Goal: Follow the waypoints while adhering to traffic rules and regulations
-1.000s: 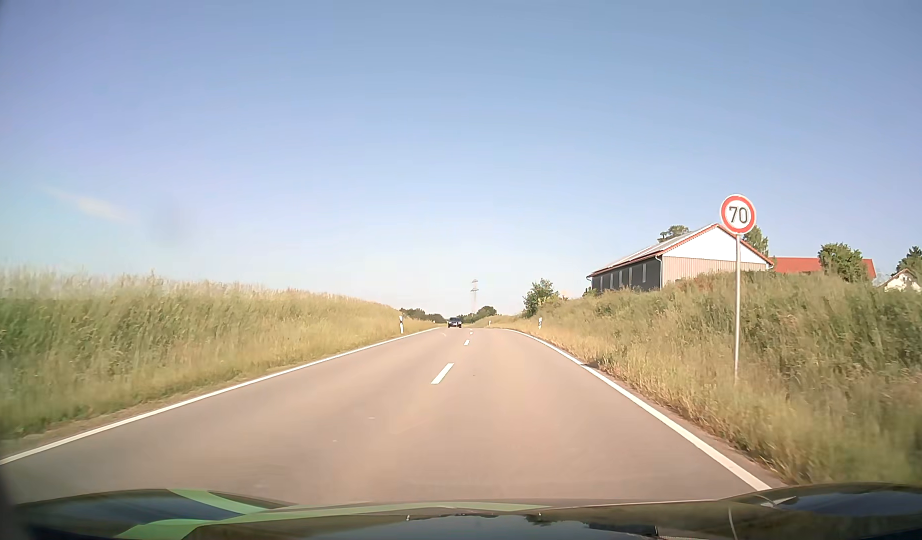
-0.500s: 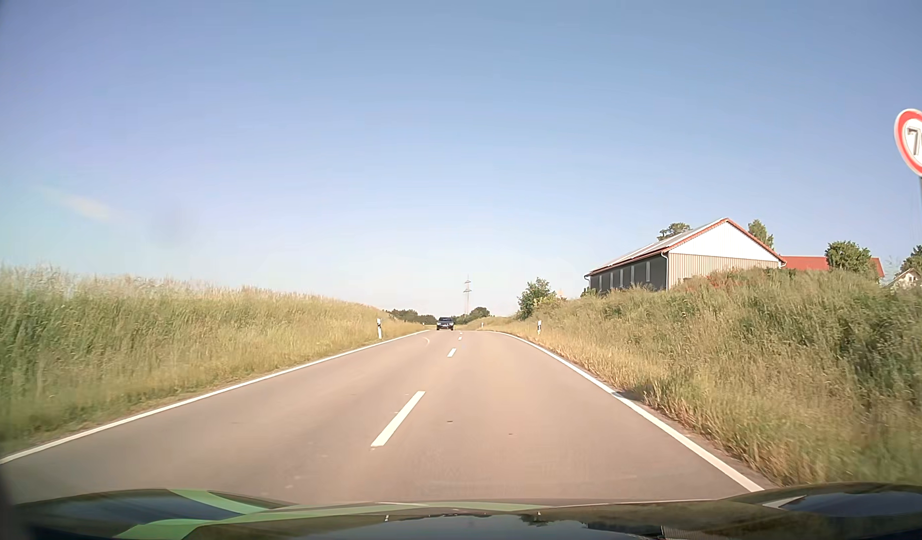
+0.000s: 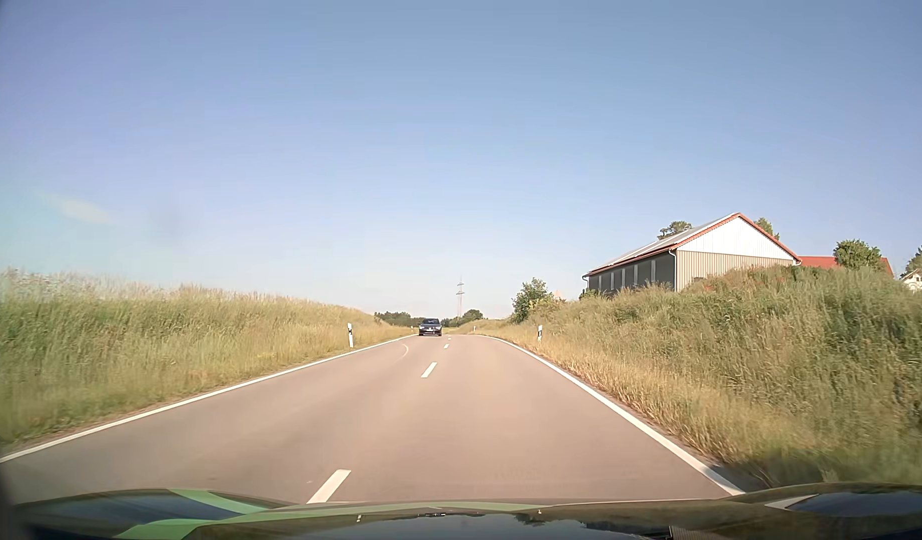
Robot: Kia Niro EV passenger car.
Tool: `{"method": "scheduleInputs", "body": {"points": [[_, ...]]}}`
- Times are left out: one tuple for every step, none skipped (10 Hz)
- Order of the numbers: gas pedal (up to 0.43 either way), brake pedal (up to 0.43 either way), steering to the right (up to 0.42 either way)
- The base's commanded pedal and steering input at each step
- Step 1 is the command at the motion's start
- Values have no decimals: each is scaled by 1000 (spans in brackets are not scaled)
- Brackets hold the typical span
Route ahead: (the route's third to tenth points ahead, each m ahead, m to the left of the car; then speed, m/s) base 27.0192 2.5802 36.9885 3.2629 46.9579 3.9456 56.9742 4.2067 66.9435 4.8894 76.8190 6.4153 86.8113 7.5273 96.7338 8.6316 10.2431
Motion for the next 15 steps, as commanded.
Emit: {"method": "scheduleInputs", "body": {"points": [[331, 0, 3], [331, 0, 1], [319, 0, 0], [319, 0, 0], [319, 0, -1], [319, 0, -3], [319, 0, -4], [319, 0, -7], [319, 0, -10], [319, 0, -12], [319, 0, -14], [319, 0, -14], [319, 0, -15], [311, 0, -15], [311, 0, -15]]}}
